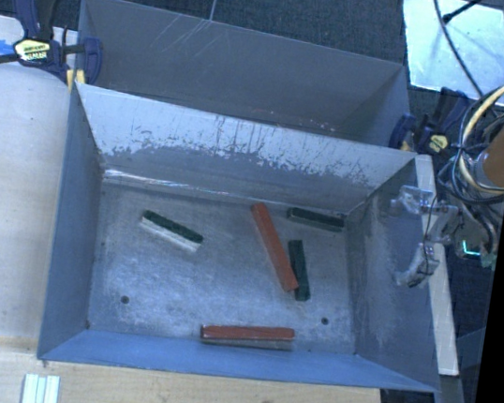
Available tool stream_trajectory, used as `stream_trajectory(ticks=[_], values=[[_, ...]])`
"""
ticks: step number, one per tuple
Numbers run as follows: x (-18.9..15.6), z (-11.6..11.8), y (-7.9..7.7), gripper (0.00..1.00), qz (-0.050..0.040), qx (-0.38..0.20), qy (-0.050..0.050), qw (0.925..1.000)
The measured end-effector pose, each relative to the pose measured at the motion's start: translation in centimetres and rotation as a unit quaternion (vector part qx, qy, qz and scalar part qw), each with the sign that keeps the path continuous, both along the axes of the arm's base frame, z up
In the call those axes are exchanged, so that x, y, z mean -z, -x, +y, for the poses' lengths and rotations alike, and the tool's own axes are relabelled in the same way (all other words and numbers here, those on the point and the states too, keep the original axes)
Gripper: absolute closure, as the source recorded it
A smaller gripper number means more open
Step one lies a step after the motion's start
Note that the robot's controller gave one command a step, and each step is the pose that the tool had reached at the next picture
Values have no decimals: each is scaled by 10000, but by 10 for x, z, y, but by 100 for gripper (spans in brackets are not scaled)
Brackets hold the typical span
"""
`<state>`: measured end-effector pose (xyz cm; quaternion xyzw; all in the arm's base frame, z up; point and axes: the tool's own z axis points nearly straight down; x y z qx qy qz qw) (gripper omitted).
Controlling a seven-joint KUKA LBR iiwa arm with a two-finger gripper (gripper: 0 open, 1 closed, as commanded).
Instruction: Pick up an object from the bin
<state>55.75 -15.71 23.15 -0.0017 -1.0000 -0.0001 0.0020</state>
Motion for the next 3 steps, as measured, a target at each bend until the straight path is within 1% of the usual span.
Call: stream_trajectory(ticks=[1,2,3], values=[[125,84,17,0,8,-172,-17,9999],[138,146,17,0,-22,-2760,-14,9612],[103,116,-47,0,-70,-2121,10,9772]])
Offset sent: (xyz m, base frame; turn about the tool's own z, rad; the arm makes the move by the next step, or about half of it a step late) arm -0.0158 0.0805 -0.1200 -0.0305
